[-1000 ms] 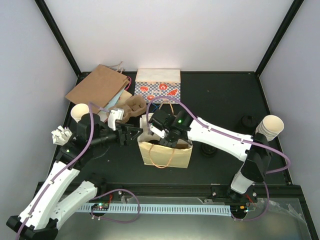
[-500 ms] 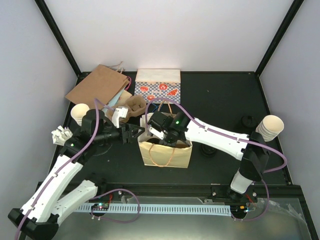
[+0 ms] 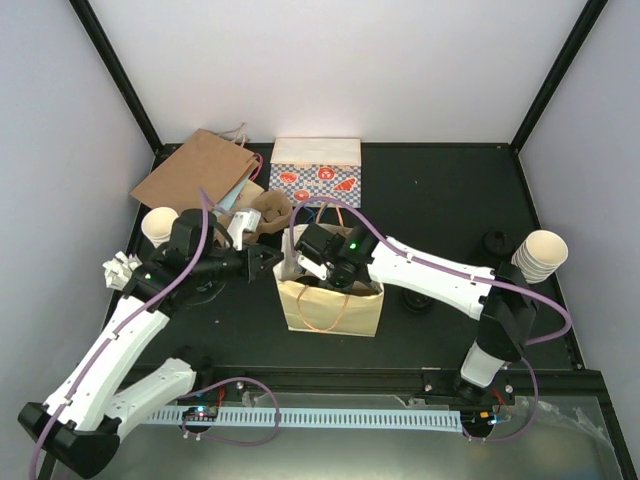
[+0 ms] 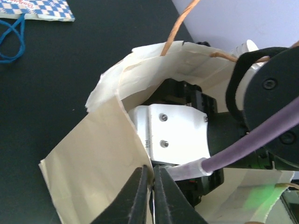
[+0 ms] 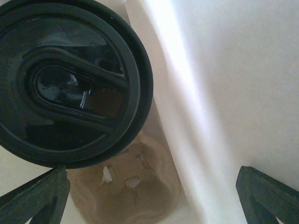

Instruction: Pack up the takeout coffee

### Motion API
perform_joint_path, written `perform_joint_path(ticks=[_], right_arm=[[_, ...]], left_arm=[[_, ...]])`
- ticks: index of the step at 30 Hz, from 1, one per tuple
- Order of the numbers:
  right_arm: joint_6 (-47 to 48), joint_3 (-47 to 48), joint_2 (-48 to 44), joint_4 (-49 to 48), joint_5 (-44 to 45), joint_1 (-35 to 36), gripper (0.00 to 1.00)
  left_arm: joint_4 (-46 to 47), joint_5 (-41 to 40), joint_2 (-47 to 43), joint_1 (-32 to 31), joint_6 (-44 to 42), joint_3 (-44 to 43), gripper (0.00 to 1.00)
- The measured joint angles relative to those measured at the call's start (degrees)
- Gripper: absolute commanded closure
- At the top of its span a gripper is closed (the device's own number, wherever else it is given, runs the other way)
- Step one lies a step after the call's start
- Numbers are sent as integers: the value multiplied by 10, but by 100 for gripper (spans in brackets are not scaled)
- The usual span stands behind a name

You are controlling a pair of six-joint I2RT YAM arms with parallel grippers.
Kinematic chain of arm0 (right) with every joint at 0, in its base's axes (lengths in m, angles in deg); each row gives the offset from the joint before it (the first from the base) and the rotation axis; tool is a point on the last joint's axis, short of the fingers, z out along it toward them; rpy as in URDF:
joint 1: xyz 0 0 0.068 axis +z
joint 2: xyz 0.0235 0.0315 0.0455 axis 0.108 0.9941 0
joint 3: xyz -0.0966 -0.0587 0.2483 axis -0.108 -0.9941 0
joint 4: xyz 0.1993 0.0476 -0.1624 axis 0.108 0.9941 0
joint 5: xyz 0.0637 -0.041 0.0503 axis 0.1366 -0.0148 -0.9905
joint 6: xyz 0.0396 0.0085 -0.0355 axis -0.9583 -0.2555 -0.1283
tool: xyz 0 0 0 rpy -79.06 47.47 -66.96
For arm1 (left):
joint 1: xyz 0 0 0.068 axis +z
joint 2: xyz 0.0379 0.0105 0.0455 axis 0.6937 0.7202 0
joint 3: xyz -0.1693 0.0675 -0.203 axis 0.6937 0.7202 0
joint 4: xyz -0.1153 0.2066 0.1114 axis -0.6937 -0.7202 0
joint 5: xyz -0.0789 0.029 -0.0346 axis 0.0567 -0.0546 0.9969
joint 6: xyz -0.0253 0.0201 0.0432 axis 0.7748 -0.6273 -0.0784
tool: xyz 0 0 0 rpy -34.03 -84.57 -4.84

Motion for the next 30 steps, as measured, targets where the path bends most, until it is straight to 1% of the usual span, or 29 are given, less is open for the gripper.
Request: perform_joint_path(ticks=[2,5,8,12,19,28,30], right_arm=[[-1,0,-1,0,0,0,0],[-2,0,-10,1,-1,0,0],[-4,0,-38,2,-1,0,0],[-14,7,-79,3,1,0,0],[-40,30,-118,-3,1,0,0],[-76,114,-186,-23,-3,0,4],[-83,136,-192,-24,-3,0,7]], left_arm=[[-18,-9,11,0,-7,-12,98],[-43,-18,24,0,-14,-27,99],[-64,-28,39,-2,-20,-47,98],[-77,-31,48,-4,-28,-63,99],[-85,-32,58,-10,-36,-71,99],[-85,-33,73,-10,-47,-83,99],[-84,-33,73,-10,-51,-84,99]])
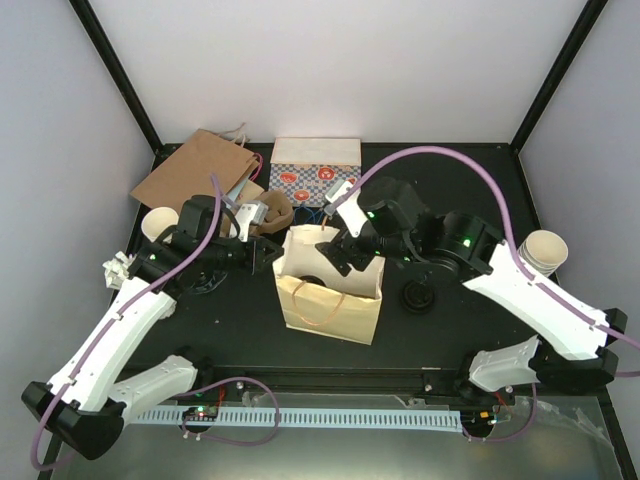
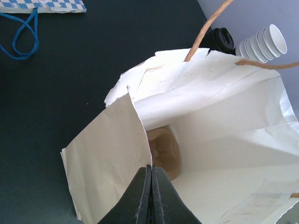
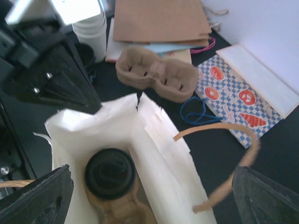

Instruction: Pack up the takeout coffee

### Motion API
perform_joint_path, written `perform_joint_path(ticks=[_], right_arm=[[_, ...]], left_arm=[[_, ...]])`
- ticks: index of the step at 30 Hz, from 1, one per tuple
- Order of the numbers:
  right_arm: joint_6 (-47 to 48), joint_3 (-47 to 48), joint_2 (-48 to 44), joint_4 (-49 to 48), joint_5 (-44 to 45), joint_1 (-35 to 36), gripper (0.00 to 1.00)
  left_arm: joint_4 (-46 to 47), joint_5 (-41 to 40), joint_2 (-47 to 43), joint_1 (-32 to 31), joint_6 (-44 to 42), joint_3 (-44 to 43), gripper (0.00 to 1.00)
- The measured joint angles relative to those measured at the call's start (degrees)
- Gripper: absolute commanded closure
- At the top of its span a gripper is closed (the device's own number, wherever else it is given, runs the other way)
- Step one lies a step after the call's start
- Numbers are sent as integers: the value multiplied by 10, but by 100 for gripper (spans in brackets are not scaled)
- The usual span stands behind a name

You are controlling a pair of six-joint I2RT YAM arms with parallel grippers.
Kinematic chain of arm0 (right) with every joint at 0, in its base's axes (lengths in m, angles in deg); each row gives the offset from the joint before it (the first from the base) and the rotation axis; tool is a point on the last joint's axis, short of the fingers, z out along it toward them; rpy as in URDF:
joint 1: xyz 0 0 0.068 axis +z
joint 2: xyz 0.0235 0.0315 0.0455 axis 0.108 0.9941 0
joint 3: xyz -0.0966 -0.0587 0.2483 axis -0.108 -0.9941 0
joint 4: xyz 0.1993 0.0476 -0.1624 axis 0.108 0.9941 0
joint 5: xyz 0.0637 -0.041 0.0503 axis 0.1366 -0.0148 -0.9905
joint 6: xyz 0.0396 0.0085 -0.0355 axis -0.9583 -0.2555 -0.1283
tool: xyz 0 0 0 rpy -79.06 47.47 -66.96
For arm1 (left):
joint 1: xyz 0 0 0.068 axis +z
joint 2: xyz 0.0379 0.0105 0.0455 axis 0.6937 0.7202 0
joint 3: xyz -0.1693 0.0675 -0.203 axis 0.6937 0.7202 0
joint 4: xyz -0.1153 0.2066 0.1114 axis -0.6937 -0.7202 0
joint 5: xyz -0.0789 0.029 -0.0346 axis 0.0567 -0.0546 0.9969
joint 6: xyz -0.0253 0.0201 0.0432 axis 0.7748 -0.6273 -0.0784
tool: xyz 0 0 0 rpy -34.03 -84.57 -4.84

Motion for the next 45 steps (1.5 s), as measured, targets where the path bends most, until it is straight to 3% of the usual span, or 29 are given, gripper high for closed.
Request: perform_joint_path(ticks=[3,8,21,31,45], right_arm=[[-10,24,-8,4,13,0,12],[-25,49,-5,40,34,-18,13],[-40,36,27,96,34,-79,20],[-52,31,14,104,33,-84,20],[-83,52,29,107,71,-119,14]], left_arm=[[0,-2,2,0,-6,0,98],[0,-4,12,0,-16,-10,98],[39,-17,27,0,-56,-18,98],[84,-26,117,0,-79,-65,98],[129,-22,309,0,-111,-234,98]])
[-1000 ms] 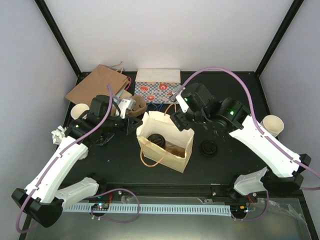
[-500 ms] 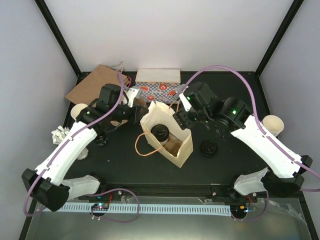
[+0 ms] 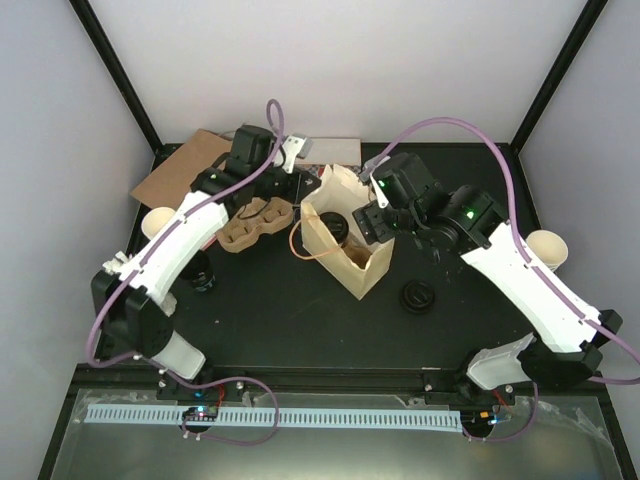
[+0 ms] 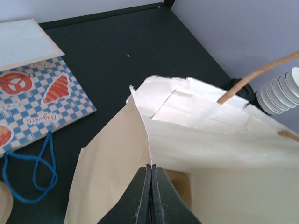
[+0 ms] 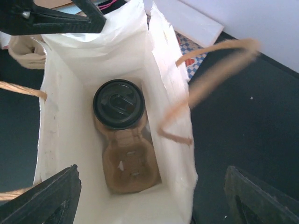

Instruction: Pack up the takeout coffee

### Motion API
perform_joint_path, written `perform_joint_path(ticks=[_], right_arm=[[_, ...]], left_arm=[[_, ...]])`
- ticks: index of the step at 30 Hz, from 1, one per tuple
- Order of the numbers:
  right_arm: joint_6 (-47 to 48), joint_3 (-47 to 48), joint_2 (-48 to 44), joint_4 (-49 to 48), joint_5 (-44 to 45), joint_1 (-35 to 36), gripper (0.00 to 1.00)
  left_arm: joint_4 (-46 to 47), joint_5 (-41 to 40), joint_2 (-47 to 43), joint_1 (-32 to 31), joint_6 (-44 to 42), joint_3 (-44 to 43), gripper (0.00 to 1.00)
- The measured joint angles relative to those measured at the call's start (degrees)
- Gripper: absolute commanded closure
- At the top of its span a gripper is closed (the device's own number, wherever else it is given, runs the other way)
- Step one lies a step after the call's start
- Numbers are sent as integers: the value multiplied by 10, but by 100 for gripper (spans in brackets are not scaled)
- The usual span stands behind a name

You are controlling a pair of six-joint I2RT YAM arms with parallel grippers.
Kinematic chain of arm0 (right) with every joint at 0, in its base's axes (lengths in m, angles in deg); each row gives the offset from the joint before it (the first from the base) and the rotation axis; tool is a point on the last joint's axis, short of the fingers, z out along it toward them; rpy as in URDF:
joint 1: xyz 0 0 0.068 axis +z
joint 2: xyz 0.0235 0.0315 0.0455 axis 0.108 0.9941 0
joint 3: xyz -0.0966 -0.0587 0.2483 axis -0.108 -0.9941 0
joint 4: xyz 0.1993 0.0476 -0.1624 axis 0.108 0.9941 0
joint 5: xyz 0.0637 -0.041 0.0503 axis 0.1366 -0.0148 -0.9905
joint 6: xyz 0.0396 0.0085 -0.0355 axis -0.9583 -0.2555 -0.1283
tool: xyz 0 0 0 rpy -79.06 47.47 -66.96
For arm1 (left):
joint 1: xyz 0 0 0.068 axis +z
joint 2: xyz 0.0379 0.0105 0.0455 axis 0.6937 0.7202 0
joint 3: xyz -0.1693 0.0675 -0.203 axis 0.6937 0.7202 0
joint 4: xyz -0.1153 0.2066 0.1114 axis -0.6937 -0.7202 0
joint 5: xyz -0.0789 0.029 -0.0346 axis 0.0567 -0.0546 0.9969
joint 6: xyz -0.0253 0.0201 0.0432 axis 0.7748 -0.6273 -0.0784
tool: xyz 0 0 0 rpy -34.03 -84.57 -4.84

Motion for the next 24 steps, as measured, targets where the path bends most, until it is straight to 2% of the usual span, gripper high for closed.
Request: perform_joint_path(ticks=[10,18,21,24], right_arm=[[-35,-29,-61,-5,83,-10,13],[-61,-79,-93,-10,96,-10,8],[-80,-108,-108,-8,94,-10,1],[-110,-119,-116,4,94,-10,0]], left_arm=[[21,26,134,0,10,-112,98],[29,39,239,0,25,-235,98],[27,39,261,0,28,-258,87],[25,40,274,0,30,-273,69]])
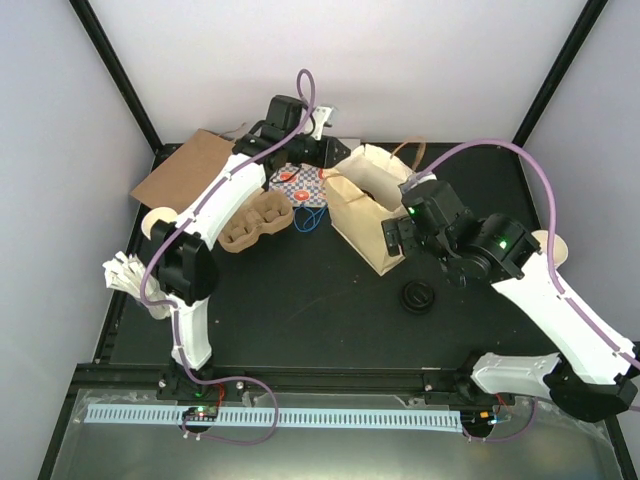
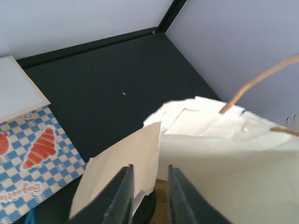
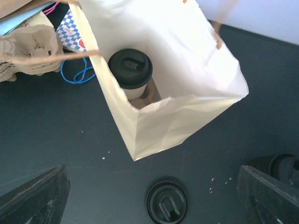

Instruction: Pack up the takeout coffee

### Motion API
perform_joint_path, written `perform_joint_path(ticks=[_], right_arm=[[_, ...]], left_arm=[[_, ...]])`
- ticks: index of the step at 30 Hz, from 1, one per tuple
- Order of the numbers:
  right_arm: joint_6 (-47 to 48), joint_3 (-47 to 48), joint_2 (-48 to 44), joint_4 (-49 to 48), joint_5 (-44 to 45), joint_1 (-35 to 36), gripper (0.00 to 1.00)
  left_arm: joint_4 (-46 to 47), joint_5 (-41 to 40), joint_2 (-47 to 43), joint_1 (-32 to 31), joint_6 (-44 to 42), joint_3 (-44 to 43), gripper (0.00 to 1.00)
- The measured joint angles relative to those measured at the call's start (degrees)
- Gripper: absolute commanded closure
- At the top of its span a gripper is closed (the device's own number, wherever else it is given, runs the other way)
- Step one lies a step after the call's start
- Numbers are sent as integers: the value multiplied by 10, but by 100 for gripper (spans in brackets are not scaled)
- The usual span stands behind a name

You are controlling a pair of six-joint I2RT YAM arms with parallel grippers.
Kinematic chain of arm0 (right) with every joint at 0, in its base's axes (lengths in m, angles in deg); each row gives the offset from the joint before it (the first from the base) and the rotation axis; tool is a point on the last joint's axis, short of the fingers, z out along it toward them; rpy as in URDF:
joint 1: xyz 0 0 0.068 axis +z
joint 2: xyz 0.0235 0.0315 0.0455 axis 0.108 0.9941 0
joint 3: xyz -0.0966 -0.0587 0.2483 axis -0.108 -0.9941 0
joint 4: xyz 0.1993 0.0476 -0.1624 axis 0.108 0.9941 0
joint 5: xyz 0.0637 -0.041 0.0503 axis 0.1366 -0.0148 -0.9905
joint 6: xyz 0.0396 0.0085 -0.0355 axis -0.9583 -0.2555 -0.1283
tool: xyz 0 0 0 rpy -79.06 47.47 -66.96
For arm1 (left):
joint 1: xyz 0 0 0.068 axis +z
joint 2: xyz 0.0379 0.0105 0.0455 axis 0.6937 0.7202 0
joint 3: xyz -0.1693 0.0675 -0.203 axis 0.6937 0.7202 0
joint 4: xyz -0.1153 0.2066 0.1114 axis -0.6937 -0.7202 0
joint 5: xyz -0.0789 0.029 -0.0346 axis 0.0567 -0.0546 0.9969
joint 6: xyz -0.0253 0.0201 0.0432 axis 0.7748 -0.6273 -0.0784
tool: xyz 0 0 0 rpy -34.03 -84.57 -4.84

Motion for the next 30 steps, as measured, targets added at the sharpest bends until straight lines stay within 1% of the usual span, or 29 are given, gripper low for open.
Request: perform_joint_path(ticks=[1,2,8,12,16,18,19,24,28,30], right_arm=[[-7,-5,-4,1,-2,0,0],[-13,-13,-10,0,-5,0,0],[-38,-122,-84,-36,-42,0,0],[-51,-161,-116,-66,-66,0,0],[-60,-165,-115,-76,-78,0,0],[-64,-165,-110,-76,-79,0,0],[-65,-166,-109,-77,-79,0,0],[-77,-171,-110,-77,-88,0,0],[-94,-171,-111,-78,-108,0,0],[-98,-182,-119,-96,-114,0,0]], left_arm=[[-1,0,0,0,0,-2,62],[-1,0,0,0,1,-3,58],[-14,-1,-6,4,-1,-9,37],[-51,-16,-35,4,-10,-9,22],[-80,-39,-112,5,-20,17,13],[-89,-53,-160,5,-24,40,4],[-94,-61,-188,5,-26,56,2],[-133,-132,-319,10,-26,136,1],[-197,-211,-405,44,-16,203,1],[-233,-246,-442,65,-11,236,1]])
